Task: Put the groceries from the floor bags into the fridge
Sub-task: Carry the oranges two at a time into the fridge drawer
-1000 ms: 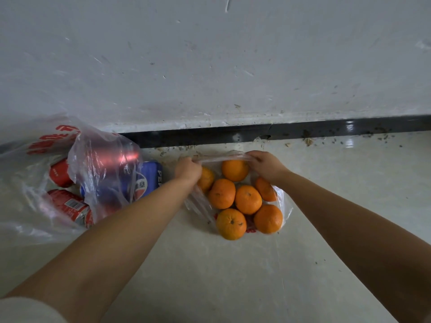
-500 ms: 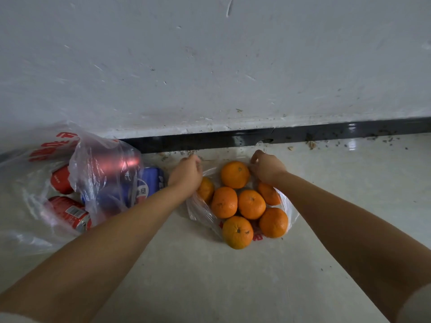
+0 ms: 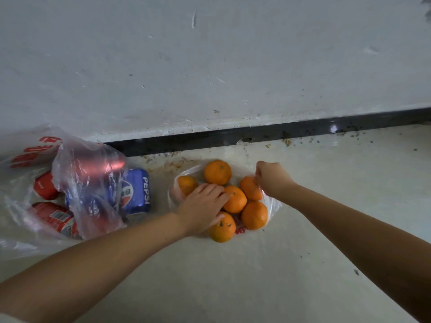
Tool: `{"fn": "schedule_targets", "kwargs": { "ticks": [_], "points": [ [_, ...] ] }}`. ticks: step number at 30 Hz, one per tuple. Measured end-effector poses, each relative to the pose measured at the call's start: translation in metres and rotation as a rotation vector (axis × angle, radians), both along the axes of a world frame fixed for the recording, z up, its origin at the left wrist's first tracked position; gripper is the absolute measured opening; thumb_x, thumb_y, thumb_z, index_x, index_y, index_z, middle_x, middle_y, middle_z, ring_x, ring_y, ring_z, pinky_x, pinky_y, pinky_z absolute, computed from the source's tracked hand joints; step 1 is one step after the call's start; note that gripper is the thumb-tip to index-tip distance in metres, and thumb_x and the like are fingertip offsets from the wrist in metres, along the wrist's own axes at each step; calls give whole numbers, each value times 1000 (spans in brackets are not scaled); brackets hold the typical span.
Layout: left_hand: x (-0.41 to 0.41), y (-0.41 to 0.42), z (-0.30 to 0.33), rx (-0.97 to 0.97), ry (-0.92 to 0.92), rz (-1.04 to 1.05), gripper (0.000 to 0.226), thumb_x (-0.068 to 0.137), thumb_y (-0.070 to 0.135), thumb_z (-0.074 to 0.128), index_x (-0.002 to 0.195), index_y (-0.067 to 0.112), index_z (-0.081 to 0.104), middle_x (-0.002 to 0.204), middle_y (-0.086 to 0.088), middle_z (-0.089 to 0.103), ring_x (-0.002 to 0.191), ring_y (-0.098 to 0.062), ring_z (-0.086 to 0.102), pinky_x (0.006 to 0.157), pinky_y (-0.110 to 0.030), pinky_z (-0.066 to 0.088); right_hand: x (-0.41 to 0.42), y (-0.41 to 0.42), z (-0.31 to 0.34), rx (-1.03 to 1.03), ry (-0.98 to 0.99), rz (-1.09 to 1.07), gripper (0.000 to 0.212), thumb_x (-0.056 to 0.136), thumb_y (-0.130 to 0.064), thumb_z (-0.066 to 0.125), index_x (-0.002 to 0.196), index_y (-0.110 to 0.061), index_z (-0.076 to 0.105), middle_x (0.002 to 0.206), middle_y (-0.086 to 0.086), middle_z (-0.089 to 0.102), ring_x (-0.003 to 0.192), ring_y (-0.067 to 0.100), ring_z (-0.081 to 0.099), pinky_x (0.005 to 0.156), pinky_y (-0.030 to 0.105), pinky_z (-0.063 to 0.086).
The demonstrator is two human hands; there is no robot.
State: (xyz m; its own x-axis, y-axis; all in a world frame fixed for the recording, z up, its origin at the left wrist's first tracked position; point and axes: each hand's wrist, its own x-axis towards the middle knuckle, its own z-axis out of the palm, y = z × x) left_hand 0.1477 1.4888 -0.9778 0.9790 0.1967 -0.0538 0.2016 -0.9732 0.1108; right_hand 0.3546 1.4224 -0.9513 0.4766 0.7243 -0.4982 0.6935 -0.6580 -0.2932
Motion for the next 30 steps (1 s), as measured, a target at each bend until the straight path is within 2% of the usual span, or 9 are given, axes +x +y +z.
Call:
{"fn": "schedule_targets", "kwargs": {
  "ticks": [4, 10, 12, 16, 19, 21, 24, 27, 30],
  "points": [
    [5, -7, 5, -44, 39, 46, 41, 82, 46, 58, 113, 19, 58, 113, -3, 61, 103, -20, 59, 92, -35, 47, 0, 7, -6, -50, -149, 128, 14, 95, -21, 49, 102, -11, 57, 80, 2, 53, 67, 13, 50, 50, 18, 34],
    [12, -16, 6, -65, 55, 28, 47, 78, 44, 53, 119, 20, 53, 120, -4, 57, 107, -22, 57, 95, -38, 46, 17, 7, -11, -204, 113, -45, 20, 93, -11, 52, 74, -13, 48, 83, 5, 57, 71, 15, 57, 61, 22, 48],
    [10, -17, 4, -53, 97, 4, 53, 79, 46, 48, 125, 20, 49, 128, -5, 54, 113, -23, 55, 101, -39, 41, 16, -1, -16, -222, 83, -17, 17, 96, -16, 46, 80, -13, 49, 78, 4, 56, 71, 15, 58, 61, 23, 48],
    [16, -13, 4, -112, 156, 58, 61, 88, 46, 50, 140, 19, 33, 143, -8, 39, 130, -26, 40, 111, -40, 27, 16, -10, -28, -139, -228, 254, 17, 97, -22, 40, 102, -13, 53, 78, 0, 52, 73, 15, 54, 64, 25, 43],
    [28, -14, 6, -63, 190, 92, 62, 89, 49, 47, 141, 20, 27, 138, -6, 39, 124, -25, 41, 104, -38, 32, 21, -5, -15, 82, -210, 199, 24, 92, -10, 47, 114, -13, 54, 105, 3, 57, 89, 18, 58, 71, 24, 48],
    [37, -16, 6, -24, 233, 134, 68, 89, 50, 49, 143, 18, 24, 138, -8, 39, 123, -26, 40, 100, -38, 32, 13, -6, 2, 236, -156, 302, 33, 92, -11, 47, 124, -17, 50, 123, 0, 50, 106, 17, 53, 78, 23, 47],
    [51, -23, 7, -5, 345, 215, 72, 86, 47, 54, 143, 15, 23, 138, -10, 41, 123, -27, 41, 101, -41, 31, -10, -23, 9, 121, -125, 589, 42, 93, -30, 48, 134, -26, 38, 137, 1, 41, 119, 21, 45, 90, 31, 49],
    [60, -27, 8, -69, 394, 286, 66, 84, 41, 60, 138, 16, 29, 136, -8, 44, 124, -26, 44, 105, -43, 29, -17, -31, 0, -41, -118, 555, 55, 92, -30, 51, 141, -30, 27, 145, 4, 30, 125, 28, 40, 91, 37, 50],
    [54, -23, 5, -120, 319, 281, 63, 81, 40, 61, 134, 19, 33, 129, -6, 48, 117, -25, 48, 101, -42, 31, -12, -12, -5, -113, -120, 562, 50, 90, -35, 52, 137, -28, 35, 135, 6, 42, 114, 26, 48, 89, 36, 50]
  ]
}}
